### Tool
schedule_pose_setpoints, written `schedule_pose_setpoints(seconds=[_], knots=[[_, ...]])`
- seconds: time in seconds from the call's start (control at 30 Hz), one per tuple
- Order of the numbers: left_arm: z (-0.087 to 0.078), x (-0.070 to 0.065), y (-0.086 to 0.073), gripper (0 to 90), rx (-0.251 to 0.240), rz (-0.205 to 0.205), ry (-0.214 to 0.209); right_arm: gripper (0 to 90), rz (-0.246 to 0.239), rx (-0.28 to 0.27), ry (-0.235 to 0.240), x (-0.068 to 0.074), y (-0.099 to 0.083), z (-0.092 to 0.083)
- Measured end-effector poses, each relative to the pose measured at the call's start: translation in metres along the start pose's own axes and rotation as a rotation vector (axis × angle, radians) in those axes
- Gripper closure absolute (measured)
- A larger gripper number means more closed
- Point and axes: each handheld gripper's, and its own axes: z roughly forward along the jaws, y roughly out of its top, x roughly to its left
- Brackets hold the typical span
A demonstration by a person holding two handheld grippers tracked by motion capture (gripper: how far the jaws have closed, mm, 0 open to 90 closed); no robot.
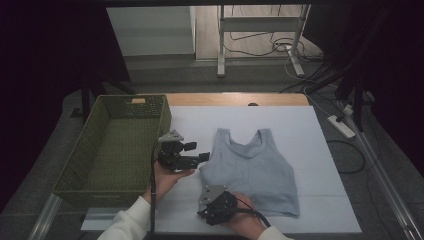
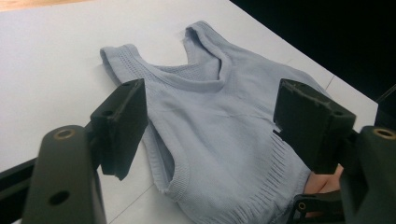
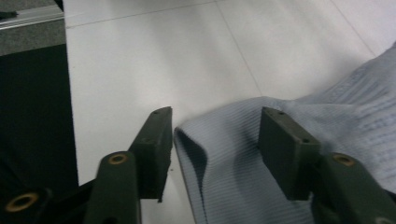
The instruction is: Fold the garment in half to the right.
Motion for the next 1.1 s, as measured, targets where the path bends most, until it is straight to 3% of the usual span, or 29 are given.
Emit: schedule_pose_setpoints(seconds=[0.23, 0.5, 0.73, 1.1], knots=[[0.000, 0.000, 0.000, 26.6, 0.000, -0.001, 0.000, 57.3, 0.013, 0.003, -0.029, -0.003, 0.001, -0.001], [0.001, 0.001, 0.000, 26.6, 0.002, 0.000, 0.001, 77.6, -0.010, -0.001, -0.076, -0.007, -0.001, -0.002], [0.003, 0.001, -0.002, 26.6, 0.010, -0.001, 0.003, 81.1, 0.044, -0.021, -0.016, -0.013, -0.003, -0.005], [0.006, 0.002, -0.003, 26.2, 0.023, 0.002, 0.005, 81.1, 0.031, -0.103, 0.030, -0.009, -0.005, -0.019]])
